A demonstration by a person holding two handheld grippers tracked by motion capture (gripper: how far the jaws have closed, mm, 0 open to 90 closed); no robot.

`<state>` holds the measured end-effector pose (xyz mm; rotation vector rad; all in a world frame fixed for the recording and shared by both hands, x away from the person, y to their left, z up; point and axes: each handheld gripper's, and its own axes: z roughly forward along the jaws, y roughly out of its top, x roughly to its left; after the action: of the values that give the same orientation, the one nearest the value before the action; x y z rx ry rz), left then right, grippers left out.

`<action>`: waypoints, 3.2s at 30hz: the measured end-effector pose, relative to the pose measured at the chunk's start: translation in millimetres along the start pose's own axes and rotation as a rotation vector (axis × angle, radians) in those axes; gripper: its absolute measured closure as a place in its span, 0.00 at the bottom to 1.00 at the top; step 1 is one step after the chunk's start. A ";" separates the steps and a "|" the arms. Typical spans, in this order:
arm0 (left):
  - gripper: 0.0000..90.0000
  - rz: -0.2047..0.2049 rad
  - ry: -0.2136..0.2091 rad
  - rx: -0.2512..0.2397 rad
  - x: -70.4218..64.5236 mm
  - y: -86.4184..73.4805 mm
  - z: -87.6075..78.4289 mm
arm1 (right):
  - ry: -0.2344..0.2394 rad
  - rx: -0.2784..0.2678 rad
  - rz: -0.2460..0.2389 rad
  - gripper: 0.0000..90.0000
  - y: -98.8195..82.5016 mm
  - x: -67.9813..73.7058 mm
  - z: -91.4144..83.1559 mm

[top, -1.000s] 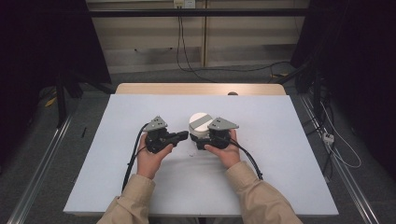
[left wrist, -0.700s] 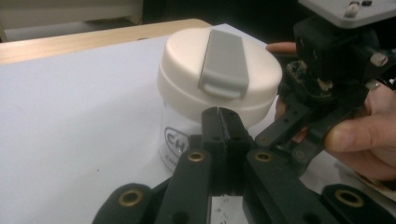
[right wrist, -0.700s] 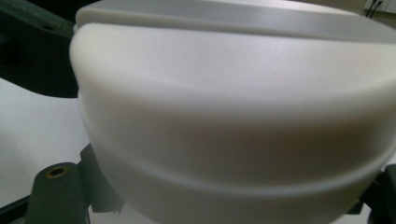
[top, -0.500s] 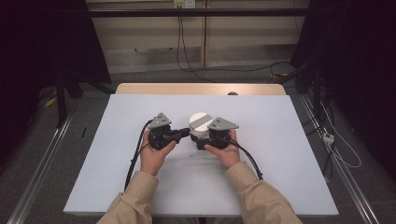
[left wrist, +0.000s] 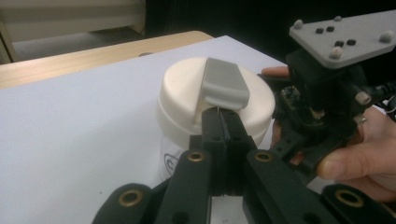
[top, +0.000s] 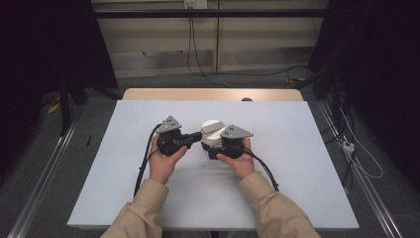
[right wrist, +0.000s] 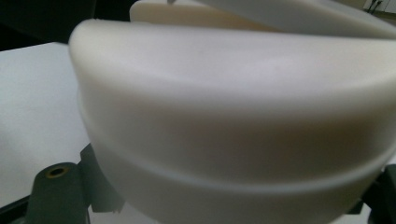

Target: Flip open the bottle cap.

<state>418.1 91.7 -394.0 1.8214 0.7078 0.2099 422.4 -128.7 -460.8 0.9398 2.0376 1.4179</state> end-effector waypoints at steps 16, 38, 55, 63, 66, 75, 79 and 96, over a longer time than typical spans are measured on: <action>1.00 0.013 -0.009 0.003 -1.8 17.7 0.9 | 0.000 0.001 -0.002 0.20 -0.3 0.2 0.3; 1.00 0.025 -0.012 0.008 -7.0 35.3 7.7 | -0.001 0.002 -0.001 0.20 -0.6 0.4 0.8; 1.00 0.037 -0.019 0.003 -9.6 44.5 14.4 | -0.001 0.003 -0.001 0.20 -0.8 0.3 1.1; 1.00 0.032 -0.021 0.004 -9.1 48.4 18.0 | -0.003 0.004 -0.001 0.20 -0.9 0.5 1.0; 1.00 0.028 -0.023 0.001 -8.4 49.0 19.3 | -0.004 0.005 -0.002 0.20 -0.9 0.5 1.1; 1.00 0.040 -0.026 0.000 -10.2 54.7 24.0 | -0.005 0.005 -0.003 0.20 -1.0 0.9 1.2; 1.00 0.044 -0.027 -0.002 -11.1 56.8 25.5 | -0.005 0.005 -0.005 0.20 -1.0 0.9 1.3; 1.00 0.044 -0.035 -0.006 -13.6 61.1 31.0 | -0.006 0.007 -0.009 0.20 -1.0 1.1 1.4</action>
<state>444.0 46.7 -347.2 1.8313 0.6429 0.2087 422.4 -127.3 -462.3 0.9359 2.0413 1.4022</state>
